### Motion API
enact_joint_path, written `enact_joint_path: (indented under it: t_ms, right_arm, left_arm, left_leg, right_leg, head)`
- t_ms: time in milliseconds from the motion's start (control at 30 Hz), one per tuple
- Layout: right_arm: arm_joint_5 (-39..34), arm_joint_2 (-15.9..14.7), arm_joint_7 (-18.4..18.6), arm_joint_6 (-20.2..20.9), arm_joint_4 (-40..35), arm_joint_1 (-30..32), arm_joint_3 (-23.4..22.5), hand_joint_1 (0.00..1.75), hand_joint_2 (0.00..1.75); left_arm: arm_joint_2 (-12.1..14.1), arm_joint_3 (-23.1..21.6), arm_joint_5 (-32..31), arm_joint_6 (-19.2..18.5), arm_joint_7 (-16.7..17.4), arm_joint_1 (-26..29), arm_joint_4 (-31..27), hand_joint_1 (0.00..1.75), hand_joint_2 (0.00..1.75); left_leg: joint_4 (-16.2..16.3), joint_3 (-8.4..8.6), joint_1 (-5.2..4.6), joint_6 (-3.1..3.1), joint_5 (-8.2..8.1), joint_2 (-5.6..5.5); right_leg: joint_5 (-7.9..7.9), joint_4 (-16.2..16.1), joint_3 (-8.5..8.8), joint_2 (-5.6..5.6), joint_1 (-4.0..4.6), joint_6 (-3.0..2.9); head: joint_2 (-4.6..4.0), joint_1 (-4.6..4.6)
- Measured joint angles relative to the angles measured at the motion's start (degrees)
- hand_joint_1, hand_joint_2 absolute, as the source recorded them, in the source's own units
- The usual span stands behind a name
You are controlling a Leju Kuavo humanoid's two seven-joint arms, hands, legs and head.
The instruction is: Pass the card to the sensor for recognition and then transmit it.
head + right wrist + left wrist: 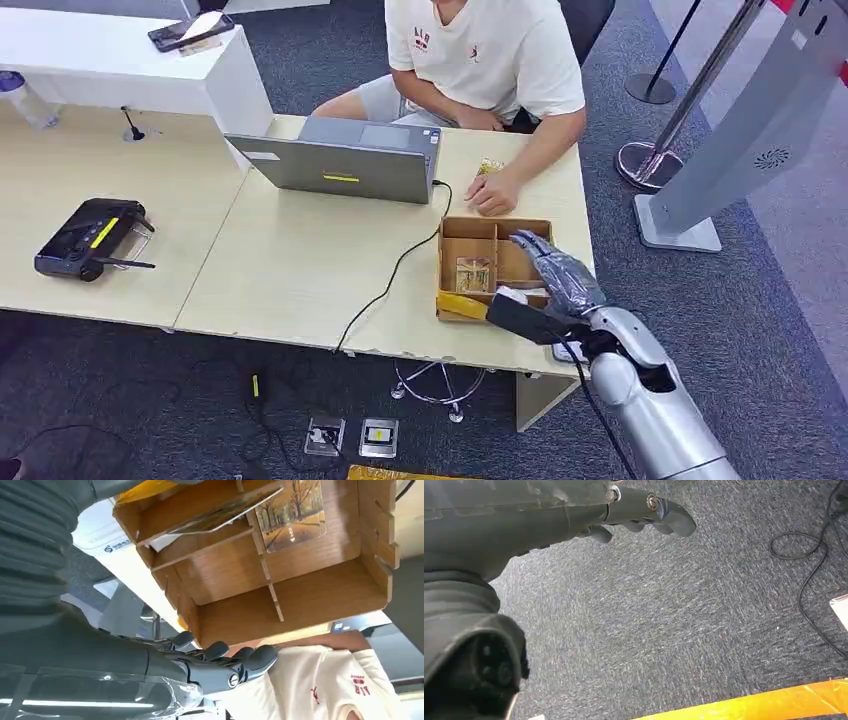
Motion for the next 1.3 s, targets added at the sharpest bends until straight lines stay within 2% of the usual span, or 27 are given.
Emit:
enact_joint_path:
  t_ms: [1300]
  right_arm:
    - [0.7, 1.2, -0.8, -1.7, 6.2, -2.2, 2.6, 0.0, 1.75]
  left_arm:
    - [0.0, -1.2, 0.0, 0.2, 0.2, 0.0, 0.0, 0.0, 0.0]
  left_leg:
    - [0.0, -0.01, 0.0, 0.0, 0.0, 0.0]
  right_leg:
    - [0.0, 0.0, -0.01, -0.01, 0.0, 0.0]
  head:
    - [0.0, 0.0]
